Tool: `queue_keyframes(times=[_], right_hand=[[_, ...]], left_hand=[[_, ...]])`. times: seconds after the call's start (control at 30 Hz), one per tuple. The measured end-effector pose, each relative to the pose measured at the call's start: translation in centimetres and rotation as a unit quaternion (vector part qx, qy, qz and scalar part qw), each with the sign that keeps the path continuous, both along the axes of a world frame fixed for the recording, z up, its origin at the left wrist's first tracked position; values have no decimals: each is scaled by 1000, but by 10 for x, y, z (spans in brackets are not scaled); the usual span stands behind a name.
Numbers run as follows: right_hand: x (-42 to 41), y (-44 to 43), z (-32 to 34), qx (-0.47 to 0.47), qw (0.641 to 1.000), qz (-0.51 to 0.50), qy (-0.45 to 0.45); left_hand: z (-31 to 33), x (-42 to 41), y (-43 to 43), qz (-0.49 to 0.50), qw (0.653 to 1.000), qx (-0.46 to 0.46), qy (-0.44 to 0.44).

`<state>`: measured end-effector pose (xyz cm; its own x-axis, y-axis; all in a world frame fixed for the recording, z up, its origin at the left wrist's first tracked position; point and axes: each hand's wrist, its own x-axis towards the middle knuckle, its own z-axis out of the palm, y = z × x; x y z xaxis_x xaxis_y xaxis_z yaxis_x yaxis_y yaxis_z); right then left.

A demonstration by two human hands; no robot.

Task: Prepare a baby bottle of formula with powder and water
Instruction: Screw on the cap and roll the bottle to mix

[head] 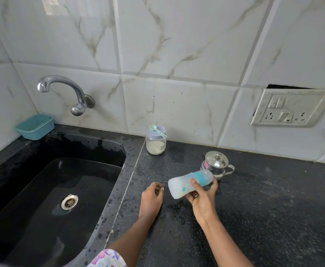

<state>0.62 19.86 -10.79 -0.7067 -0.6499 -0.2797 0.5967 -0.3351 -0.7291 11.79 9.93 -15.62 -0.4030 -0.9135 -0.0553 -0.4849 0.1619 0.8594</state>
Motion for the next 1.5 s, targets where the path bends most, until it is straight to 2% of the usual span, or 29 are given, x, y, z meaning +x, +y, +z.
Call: queue_keyframes(times=[0.07,0.2,0.33,0.47,0.6,0.73,0.87,1.03,1.17,1.3,1.43,1.5], right_hand=[[0,0,-1,-7,1000,-10,-14],[3,3,3,15,999,25,26],[1,3,-2,2,1000,-16,-13],[2,3,3,22,999,24,26],[-1,3,0,6,1000,-15,-2],[0,3,4,14,1000,17,17],[-2,2,0,-8,999,-36,-30],[1,3,1,8,1000,12,6],[0,2,-3,-9,999,-26,-36],[1,2,0,17,1000,14,6],[-1,3,-3,0,1000,-21,-20],[0,3,-4,7,1000,-6,-9]], left_hand=[[0,1,0,-1,1000,-1,1],[-1,0,-1,2,1000,-2,2],[0,0,1,-2,1000,3,4],[-1,0,-1,3,1000,2,4],[0,0,0,-3,1000,2,3],[-1,1,-1,-1,1000,-3,1],[0,1,1,-4,1000,-3,3],[0,1,0,-1,1000,-3,0],[1,1,1,-2,1000,-4,2],[0,0,0,1,1000,-4,4],[0,1,0,-3,1000,1,9],[0,1,1,-3,1000,0,9]])
